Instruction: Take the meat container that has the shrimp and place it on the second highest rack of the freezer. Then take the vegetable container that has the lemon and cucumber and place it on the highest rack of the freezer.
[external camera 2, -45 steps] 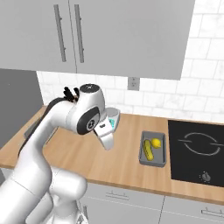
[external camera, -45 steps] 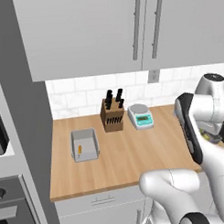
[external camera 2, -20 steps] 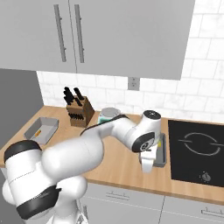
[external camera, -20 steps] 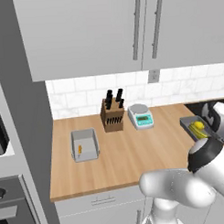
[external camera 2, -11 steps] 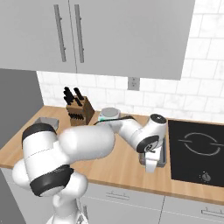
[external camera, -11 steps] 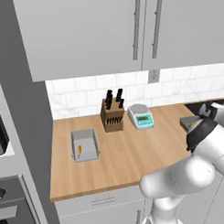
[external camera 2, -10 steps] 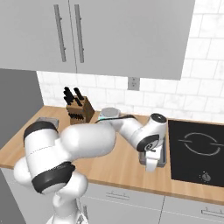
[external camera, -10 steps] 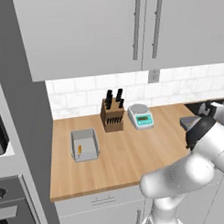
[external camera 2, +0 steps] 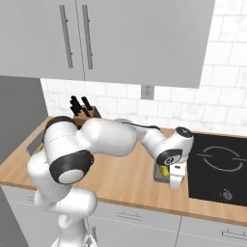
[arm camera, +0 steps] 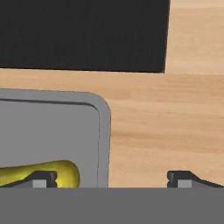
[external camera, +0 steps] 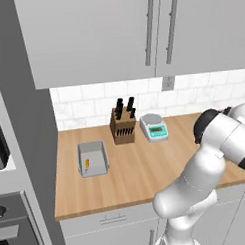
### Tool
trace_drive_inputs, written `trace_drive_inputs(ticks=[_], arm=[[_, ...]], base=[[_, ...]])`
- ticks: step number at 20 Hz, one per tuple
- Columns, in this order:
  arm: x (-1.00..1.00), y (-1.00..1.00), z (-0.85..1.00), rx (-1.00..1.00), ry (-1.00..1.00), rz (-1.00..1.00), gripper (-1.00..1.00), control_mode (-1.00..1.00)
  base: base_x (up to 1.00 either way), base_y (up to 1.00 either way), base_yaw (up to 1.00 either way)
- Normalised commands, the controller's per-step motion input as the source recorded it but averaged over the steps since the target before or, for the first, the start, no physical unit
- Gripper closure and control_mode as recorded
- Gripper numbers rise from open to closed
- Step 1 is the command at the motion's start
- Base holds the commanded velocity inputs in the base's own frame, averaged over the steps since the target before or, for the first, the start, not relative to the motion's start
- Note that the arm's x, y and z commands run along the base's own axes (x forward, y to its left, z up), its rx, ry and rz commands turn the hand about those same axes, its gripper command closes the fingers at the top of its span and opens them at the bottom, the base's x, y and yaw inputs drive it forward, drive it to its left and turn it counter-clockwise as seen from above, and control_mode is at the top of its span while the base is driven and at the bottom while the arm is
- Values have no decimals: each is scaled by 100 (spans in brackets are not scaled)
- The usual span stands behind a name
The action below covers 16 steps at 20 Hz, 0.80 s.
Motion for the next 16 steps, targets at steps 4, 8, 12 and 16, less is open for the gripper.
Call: trace_drive_inputs(ticks=[4, 8, 12, 16], arm=[[23, 0, -24, 0, 0, 0, -100, -100], [28, 0, -17, 0, 0, 0, -100, -100], [11, 0, -23, 0, 0, 0, -100, -100], [1, 0, -24, 0, 0, 0, -100, -100]], base=[[0, 0, 0], [0, 0, 0], [0, 0, 0], [0, 0, 0]])
